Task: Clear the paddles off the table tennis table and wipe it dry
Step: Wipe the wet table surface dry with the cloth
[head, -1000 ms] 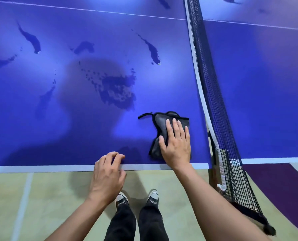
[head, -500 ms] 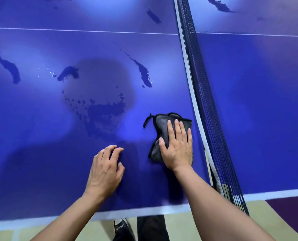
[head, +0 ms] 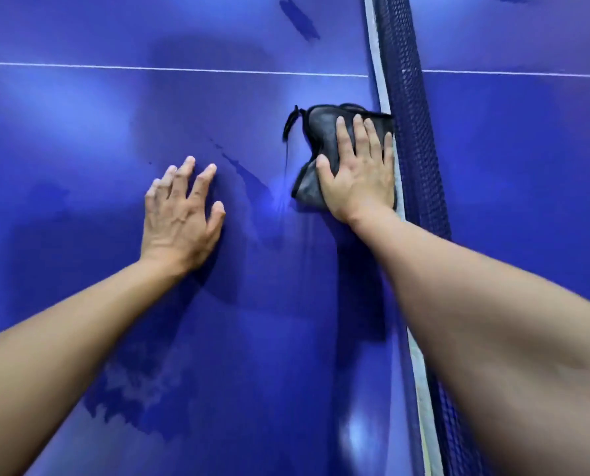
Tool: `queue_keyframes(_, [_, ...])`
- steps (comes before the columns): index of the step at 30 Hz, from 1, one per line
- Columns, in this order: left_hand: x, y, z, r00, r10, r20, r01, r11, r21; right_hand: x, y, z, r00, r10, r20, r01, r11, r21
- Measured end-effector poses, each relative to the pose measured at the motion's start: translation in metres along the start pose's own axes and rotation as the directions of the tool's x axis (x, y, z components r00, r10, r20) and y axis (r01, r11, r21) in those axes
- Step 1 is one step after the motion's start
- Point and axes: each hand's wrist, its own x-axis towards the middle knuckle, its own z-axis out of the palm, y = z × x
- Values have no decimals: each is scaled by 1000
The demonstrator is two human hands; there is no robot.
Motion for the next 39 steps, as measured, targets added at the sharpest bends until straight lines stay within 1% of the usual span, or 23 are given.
queue_keyframes(3, [-1,-1,5,999,-11,39,8,997,71,68,4,-3,999,-33,28,34,999,-19])
queue_keyframes(7, [-1,-7,3,993,-22,113,12,996,84,119,8,-9,996,-67,57,67,998,-11])
queue_keyframes(12, [0,-5,-3,986,-30,161,16,996,87,123,10,-12,995,-68,71,68,998,2])
queue_keyframes(16, [2,-6,-10,979,-7,202,-13,995,98,91,8,-15,992,-80,100,82,997,-10])
queue_keyframes(18, [4,-3,-15,969,-19,246,-13,992,129,55,10,-18,990,-87,106,88,996,2])
queue_keyframes(20, [-4,5,-17,971,-26,239,-12,988,157,13,13,-21,991,-91,98,91,996,6])
queue_keyframes(22, [-35,17,-14,983,69,169,-99,979,177,-35,15,-22,992,-88,90,88,996,0])
queue_keyframes(24, [-85,30,-5,971,208,116,-225,961,161,-84,14,-21,994,-84,70,83,996,13])
queue_keyframes(26, [-146,42,8,944,305,122,-320,939,127,-139,14,-21,996,-68,59,67,997,26])
queue_keyframes(28, [-207,47,26,919,365,148,-380,920,98,-194,15,-21,997,-60,52,58,998,31])
queue_keyframes(31, [-287,46,46,904,391,172,-402,915,35,-280,17,-23,998,-48,29,46,998,46])
queue_keyframes(33, [-330,40,50,903,400,154,-406,914,9,-343,17,-24,999,-31,13,30,998,59])
queue_keyframes(37, [-388,23,50,888,426,174,-437,899,27,-466,12,-33,999,29,36,-31,998,58])
queue_keyframes(39, [-406,15,48,891,416,181,-428,903,37,-517,8,-37,997,57,56,-61,996,65])
